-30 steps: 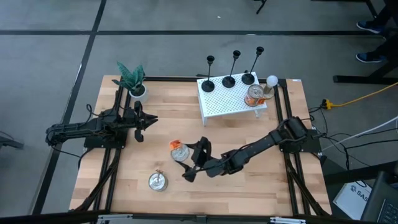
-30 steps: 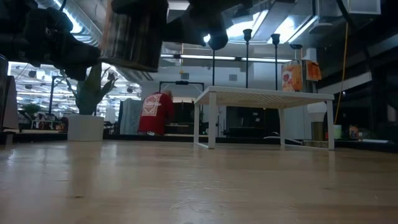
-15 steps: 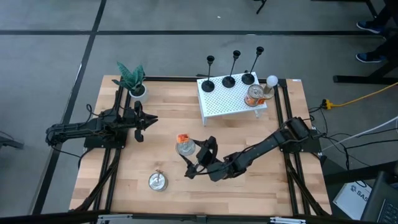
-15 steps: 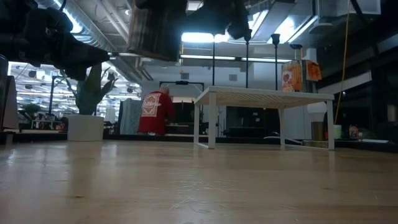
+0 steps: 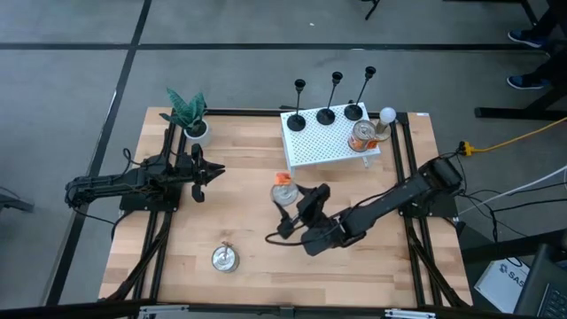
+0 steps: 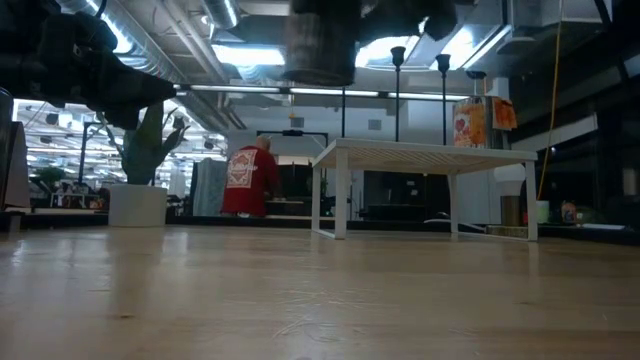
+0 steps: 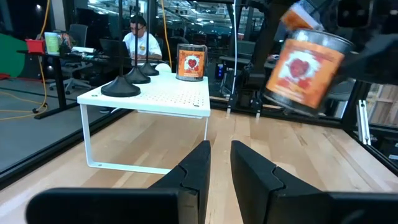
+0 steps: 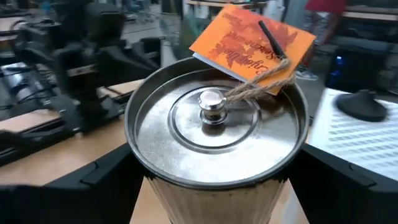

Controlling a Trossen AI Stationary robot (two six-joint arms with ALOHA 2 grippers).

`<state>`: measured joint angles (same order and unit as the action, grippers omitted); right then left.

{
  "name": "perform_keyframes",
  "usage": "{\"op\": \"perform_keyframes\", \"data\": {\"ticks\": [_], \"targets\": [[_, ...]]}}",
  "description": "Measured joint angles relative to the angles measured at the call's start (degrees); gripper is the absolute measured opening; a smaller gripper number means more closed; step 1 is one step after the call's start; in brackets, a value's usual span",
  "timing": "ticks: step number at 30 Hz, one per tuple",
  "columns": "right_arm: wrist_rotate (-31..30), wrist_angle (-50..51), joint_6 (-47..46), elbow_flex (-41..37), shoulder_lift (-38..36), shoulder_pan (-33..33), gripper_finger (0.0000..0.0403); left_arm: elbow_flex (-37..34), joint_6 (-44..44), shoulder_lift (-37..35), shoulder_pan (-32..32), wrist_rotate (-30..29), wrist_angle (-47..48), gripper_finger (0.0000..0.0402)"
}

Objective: Pick & Place candle stick holders
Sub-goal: Put the orange scented candle on the shelf aligned with the other orange scented candle

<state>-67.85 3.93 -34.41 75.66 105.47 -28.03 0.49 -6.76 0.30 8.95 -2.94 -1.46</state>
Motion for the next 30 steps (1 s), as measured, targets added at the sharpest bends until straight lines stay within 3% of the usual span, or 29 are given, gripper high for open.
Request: {"op": "perform_keyframes", "data": {"ticks": [16, 30], "targets": [[-4.0, 22.8, -23.2, 0.0, -4.2, 3.6, 0.0342, 0.0, 0.0, 0.0, 0.0, 0.0, 0.0, 0.0059], [-4.7, 27.6, -24.2, 0.0, -7.1, 5.5, 0.0342, 0.0, 0.0, 0.0, 0.0, 0.0, 0.0, 0.0059]]}}
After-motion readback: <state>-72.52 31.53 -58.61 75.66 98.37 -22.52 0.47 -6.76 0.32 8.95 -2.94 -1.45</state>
